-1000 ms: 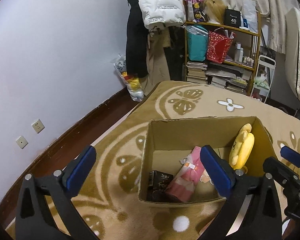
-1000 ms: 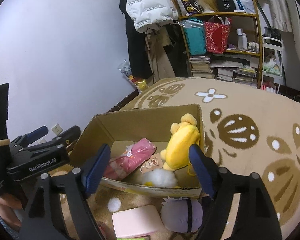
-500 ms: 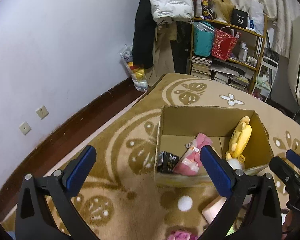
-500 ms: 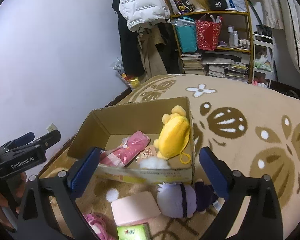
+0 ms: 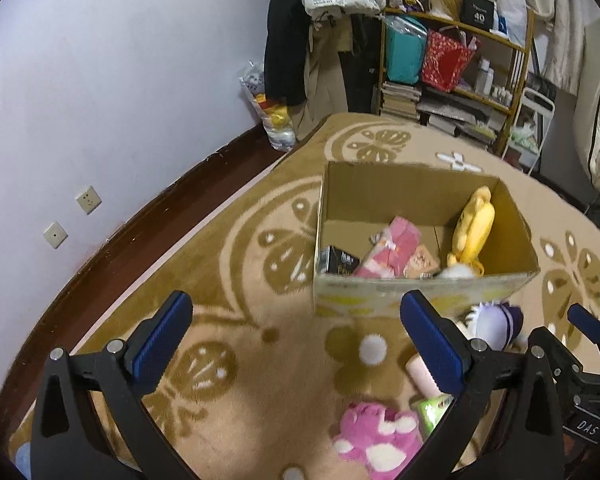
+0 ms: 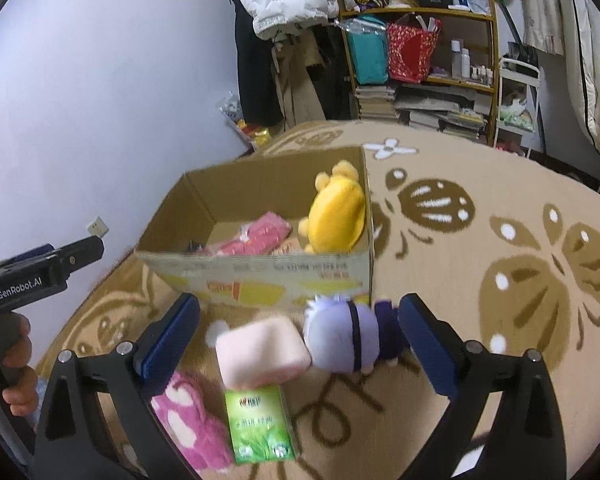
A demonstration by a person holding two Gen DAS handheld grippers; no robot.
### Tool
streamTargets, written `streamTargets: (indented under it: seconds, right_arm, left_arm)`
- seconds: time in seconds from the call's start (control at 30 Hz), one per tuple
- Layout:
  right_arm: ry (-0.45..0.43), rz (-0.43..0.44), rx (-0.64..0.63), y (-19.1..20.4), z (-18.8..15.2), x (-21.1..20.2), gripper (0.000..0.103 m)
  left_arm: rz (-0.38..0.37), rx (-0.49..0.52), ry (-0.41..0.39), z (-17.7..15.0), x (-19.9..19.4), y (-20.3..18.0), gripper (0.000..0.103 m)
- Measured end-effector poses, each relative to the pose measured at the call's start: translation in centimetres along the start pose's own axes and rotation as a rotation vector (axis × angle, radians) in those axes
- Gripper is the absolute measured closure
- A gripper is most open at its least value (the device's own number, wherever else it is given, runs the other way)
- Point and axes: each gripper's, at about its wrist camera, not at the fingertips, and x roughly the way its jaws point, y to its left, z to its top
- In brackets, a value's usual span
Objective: Organize soft objects
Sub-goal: 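Withdraw both tools from the box toward the remaining items, then lower and close the left tool on the pink plush bear while the right tool grasps the green tissue pack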
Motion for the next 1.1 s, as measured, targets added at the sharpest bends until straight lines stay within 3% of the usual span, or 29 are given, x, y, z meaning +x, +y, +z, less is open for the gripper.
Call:
streamTargets:
  seconds: [0.37, 0.6, 0.77, 1.1]
  right_arm:
    - [0.074, 0.007, -0.022, 0.9, -2.8, -0.5, 0.0]
    - [0.107, -0.009, -0.09, 2.8, -4.4, -0.4, 0.0]
    - [0.162, -0.027, -0.143, 3.8, -5.7, 0.5, 0.0]
    - [0.196, -0.01, -0.134, 3.7, -6.0, 1.4, 0.004]
  left_arm:
    - [0.001, 0.046, 0.045, -2.6, -0.6, -1.0, 0.0]
    - [0.028, 0.088, 0.052, -4.1, -1.5, -2.0, 0.0]
    - [0.002, 0.094, 0.083, -4.9, -1.2, -2.5, 0.0]
    - [0.001, 0.09, 0.126, -5.2, 0.3, -2.5, 0.0]
